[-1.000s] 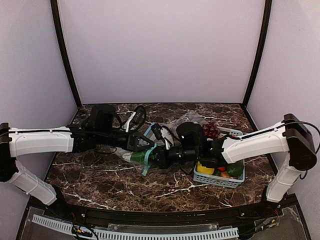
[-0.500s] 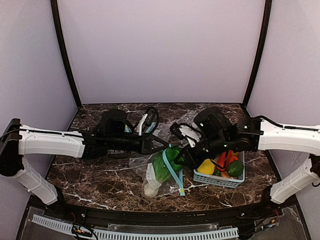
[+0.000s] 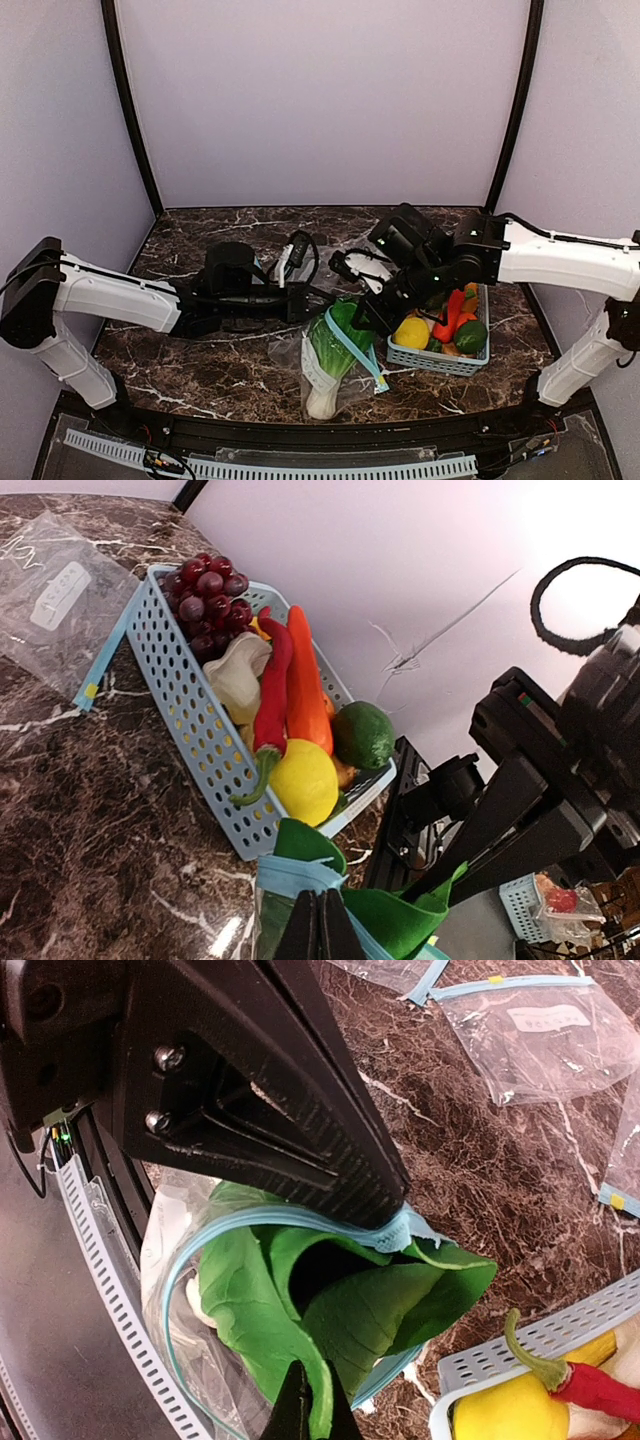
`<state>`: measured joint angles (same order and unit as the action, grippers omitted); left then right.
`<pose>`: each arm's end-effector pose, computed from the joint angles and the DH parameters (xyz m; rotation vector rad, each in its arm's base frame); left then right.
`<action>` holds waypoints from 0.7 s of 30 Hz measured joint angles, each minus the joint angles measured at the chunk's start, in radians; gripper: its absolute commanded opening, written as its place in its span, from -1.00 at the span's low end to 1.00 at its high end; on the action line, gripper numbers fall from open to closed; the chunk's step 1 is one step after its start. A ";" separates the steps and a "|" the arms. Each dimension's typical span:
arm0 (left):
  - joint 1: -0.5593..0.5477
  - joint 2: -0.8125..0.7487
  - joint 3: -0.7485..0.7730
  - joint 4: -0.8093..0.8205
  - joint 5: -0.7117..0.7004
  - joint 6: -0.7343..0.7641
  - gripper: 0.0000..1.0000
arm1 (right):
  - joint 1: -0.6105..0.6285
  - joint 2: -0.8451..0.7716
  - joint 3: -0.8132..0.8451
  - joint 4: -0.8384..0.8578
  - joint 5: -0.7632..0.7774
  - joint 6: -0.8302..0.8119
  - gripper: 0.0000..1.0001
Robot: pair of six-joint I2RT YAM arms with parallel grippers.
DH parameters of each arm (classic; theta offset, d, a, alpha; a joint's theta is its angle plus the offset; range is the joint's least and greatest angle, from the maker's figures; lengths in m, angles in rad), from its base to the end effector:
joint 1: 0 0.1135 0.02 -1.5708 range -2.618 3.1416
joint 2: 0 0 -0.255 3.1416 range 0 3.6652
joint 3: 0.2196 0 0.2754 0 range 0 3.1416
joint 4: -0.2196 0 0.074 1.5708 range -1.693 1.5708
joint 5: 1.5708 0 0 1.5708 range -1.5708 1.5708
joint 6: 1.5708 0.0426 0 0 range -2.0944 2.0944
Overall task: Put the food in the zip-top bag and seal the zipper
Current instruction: Adjust the fake vegetable in the zipper food storage bag.
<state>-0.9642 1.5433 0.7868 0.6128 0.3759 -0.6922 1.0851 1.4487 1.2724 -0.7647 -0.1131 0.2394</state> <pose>0.1936 -0.3064 0.2113 0.5801 1.8806 -1.4883 0.1510 0.2964 0.2845 -1.1270 2.3860 0.6462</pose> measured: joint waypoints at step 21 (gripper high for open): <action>0.000 -0.077 -0.245 0.044 -0.076 0.023 -0.99 | -0.006 0.259 0.010 0.224 -0.250 -0.063 -0.46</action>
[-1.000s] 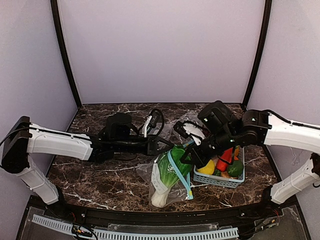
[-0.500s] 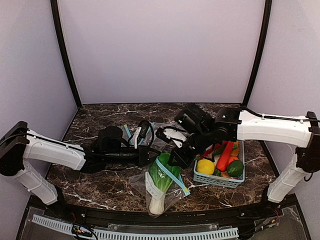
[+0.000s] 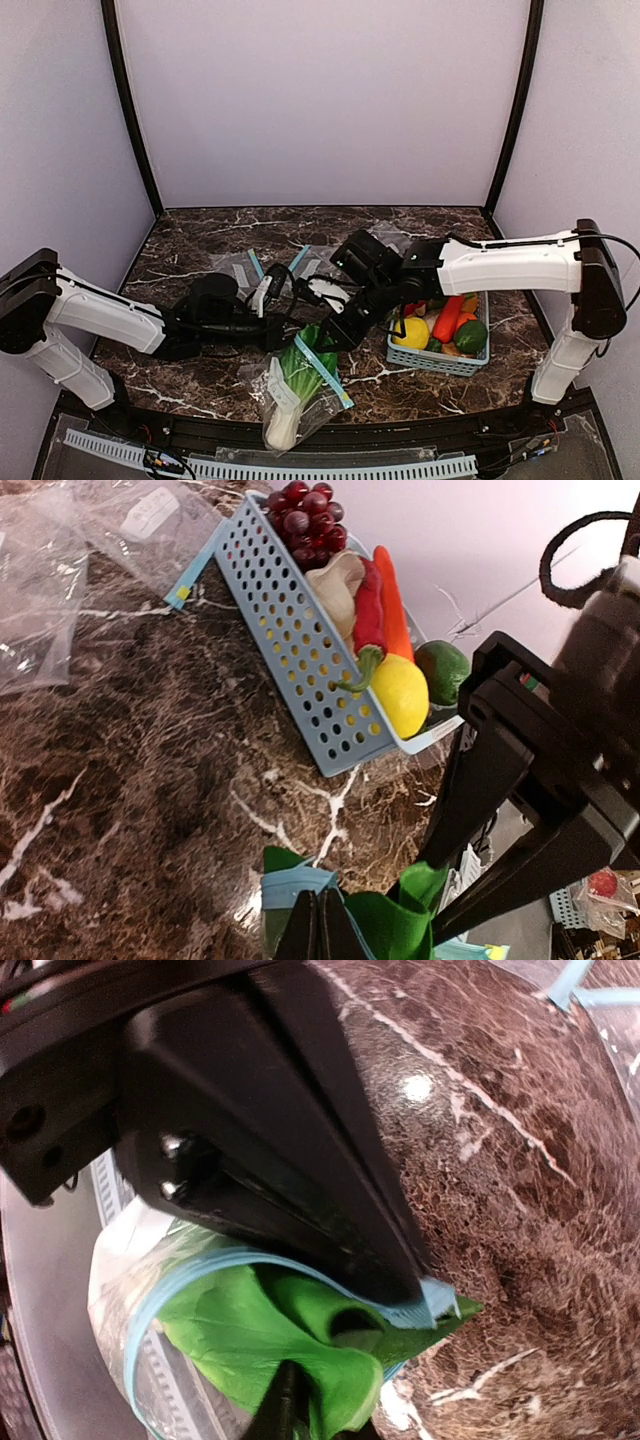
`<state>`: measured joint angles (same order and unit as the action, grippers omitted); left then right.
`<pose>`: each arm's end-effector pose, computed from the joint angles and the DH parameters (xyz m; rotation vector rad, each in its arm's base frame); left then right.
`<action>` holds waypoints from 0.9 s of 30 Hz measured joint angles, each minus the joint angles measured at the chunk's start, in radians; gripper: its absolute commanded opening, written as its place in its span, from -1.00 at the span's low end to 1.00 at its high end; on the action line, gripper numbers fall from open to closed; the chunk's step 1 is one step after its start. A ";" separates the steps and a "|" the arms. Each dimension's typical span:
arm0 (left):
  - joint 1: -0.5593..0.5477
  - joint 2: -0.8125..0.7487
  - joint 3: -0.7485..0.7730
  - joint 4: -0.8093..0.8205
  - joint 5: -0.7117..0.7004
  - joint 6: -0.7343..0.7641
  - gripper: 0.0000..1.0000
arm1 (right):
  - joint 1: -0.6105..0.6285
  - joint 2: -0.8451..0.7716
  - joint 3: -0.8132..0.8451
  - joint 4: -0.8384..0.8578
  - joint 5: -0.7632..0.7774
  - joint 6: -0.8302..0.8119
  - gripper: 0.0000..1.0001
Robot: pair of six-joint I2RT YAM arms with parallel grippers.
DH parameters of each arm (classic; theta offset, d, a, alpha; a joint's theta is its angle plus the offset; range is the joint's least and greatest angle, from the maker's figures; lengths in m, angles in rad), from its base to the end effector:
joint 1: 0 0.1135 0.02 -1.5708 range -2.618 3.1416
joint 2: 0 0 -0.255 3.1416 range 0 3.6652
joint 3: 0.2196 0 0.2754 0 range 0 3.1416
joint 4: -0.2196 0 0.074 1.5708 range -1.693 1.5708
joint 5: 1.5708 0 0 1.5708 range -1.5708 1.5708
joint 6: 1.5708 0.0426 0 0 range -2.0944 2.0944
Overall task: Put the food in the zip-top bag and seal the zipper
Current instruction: Adjust the fake vegetable in the zipper food storage bag.
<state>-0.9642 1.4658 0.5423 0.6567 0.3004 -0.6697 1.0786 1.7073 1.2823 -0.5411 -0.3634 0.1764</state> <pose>0.1686 -0.2650 0.1586 0.5381 2.0044 -1.3610 0.1705 0.3500 0.2163 -1.3256 2.3792 0.9024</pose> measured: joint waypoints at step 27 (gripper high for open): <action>0.014 -0.081 -0.122 -0.084 -0.242 -0.097 -0.99 | 0.056 -0.166 -0.319 0.406 0.208 0.562 0.97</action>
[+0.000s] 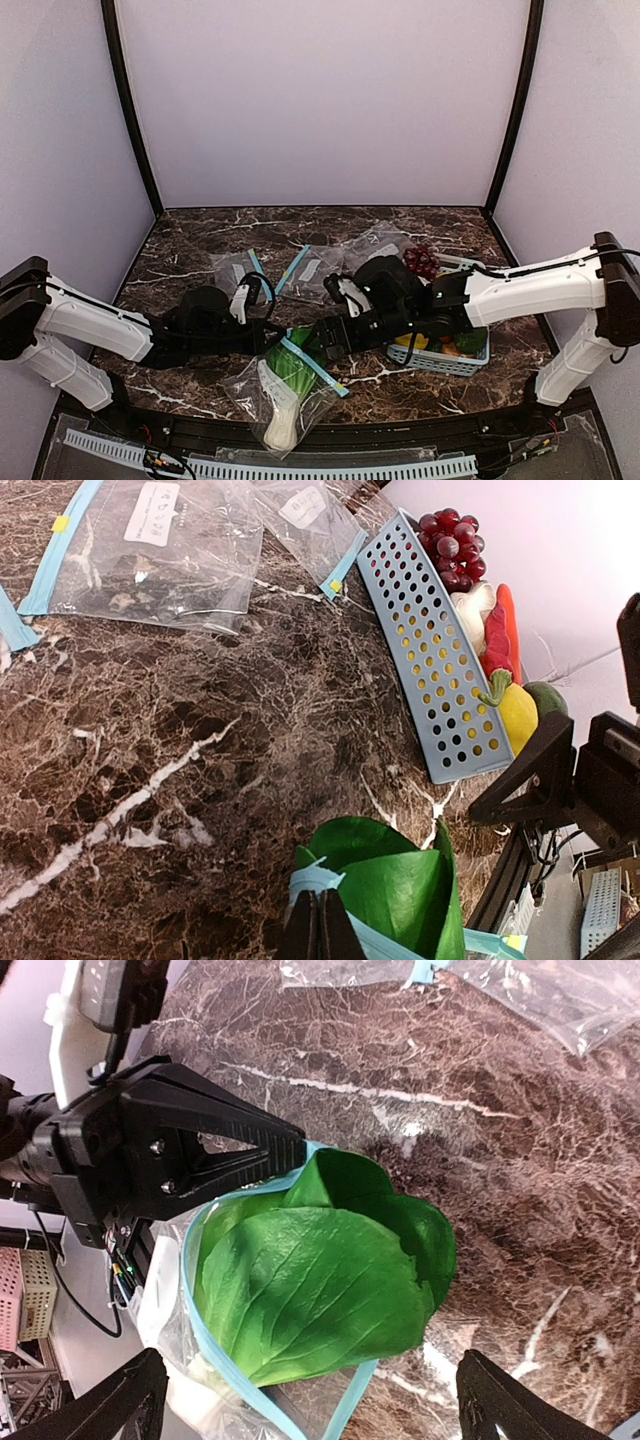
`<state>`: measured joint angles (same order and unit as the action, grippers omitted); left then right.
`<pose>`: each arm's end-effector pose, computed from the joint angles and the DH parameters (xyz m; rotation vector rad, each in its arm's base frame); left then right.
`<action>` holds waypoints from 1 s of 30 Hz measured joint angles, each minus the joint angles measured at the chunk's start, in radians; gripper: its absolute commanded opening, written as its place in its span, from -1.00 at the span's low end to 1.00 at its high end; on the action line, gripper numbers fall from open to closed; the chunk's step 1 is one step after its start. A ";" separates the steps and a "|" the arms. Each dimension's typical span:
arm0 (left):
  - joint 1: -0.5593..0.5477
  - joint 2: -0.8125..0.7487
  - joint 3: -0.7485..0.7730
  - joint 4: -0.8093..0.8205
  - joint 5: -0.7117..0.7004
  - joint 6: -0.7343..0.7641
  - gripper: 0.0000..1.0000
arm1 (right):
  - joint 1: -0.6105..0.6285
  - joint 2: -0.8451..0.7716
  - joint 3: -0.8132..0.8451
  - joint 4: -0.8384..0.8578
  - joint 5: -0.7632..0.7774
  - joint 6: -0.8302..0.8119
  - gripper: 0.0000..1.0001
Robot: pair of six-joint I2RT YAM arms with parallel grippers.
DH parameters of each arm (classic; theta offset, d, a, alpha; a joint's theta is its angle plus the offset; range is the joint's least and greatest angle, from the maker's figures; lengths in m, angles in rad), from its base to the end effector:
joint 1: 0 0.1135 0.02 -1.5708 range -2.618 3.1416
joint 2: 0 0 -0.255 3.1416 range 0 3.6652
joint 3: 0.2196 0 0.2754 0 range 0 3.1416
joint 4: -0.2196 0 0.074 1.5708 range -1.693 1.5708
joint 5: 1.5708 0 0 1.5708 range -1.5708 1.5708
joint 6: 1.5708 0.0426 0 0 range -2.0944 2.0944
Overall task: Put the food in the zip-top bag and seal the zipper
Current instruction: Adjust the fake vegetable in the zipper food storage bag, then pass from the left arm to the right
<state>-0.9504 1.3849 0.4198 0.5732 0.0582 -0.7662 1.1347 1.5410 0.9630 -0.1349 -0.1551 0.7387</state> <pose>0.1625 -0.2316 0.1328 0.2403 2.1445 -1.1329 0.1453 0.3274 0.1959 -0.5904 2.4820 1.0568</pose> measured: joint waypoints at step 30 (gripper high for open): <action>0.004 -0.034 0.000 -0.045 0.005 -0.027 -0.99 | 0.123 0.345 0.199 0.186 0.041 -0.021 -0.63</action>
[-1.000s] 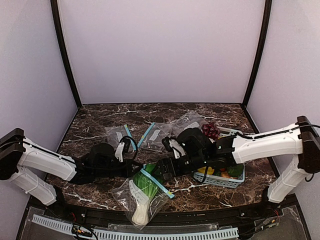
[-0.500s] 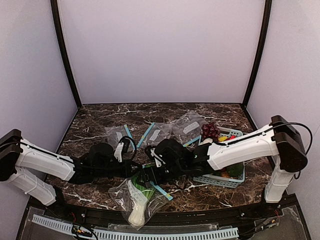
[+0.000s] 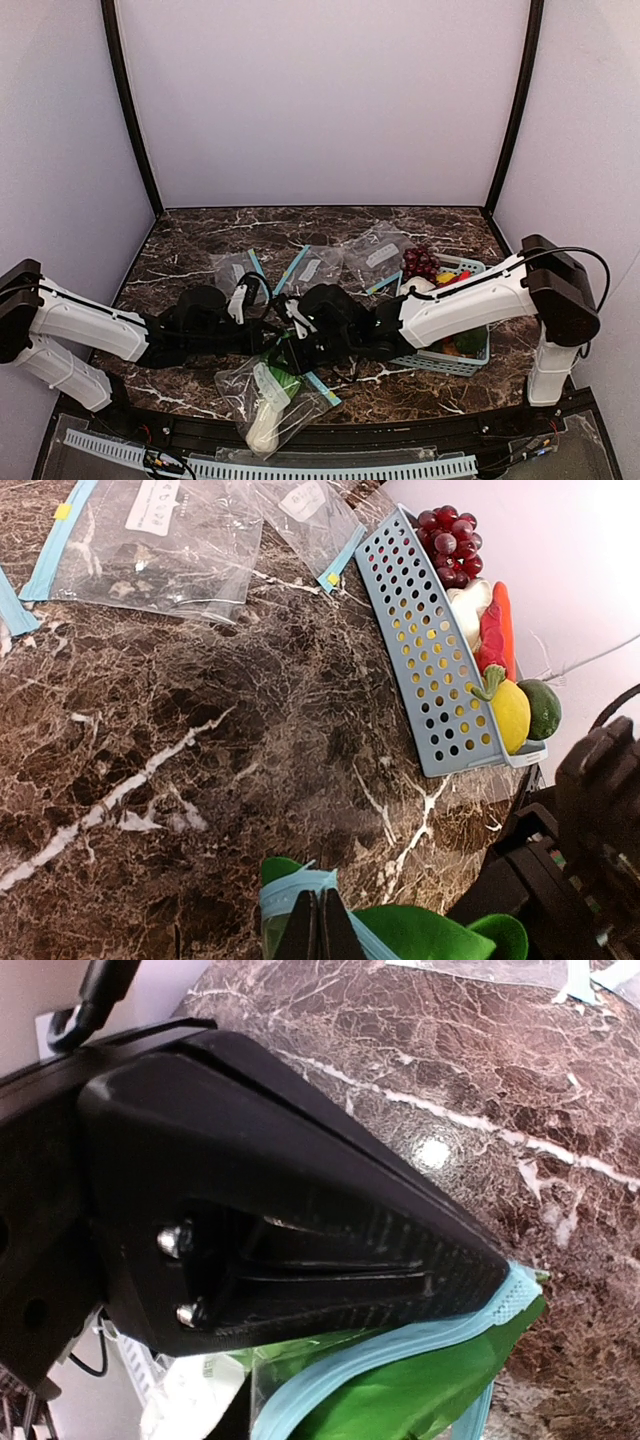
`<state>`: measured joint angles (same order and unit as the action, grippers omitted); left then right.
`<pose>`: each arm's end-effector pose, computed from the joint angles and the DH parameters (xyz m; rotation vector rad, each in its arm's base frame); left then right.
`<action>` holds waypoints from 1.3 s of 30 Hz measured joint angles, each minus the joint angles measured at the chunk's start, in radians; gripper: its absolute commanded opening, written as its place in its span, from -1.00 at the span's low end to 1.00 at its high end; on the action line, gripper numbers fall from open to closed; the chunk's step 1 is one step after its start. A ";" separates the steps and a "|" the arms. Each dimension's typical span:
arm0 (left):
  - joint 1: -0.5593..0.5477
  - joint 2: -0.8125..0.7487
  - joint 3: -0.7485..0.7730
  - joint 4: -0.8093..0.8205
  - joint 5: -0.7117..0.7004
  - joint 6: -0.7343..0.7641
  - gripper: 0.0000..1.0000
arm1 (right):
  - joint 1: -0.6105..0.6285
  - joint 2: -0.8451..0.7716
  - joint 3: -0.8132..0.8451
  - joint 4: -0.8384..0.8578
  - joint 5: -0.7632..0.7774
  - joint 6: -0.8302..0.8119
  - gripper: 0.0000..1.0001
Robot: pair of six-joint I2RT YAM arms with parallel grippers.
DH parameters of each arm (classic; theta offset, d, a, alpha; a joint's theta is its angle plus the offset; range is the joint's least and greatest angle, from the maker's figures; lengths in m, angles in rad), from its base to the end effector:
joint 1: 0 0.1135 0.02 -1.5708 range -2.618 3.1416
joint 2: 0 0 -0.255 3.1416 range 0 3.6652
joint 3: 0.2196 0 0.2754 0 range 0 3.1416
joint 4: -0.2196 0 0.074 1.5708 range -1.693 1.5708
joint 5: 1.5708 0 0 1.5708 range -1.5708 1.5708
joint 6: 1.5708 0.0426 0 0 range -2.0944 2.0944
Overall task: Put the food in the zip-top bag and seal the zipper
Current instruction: Pass from the left arm to the right, then pass from the right arm to the left
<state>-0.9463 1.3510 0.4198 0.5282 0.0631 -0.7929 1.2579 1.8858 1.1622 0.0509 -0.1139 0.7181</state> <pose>0.1616 -0.2288 0.1368 0.2119 2.1655 -1.1426 0.1281 0.4117 0.1505 -0.7386 2.4103 1.0929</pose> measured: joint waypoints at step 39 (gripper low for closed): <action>0.057 -0.098 0.284 -0.313 0.314 0.142 0.40 | 0.051 -0.342 -0.057 -0.375 0.451 -0.832 -0.99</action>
<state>-0.8890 1.2533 0.7036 0.2153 0.3767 -0.6506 1.3087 1.5440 1.1053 -0.3241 0.3367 -0.1135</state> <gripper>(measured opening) 0.694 0.047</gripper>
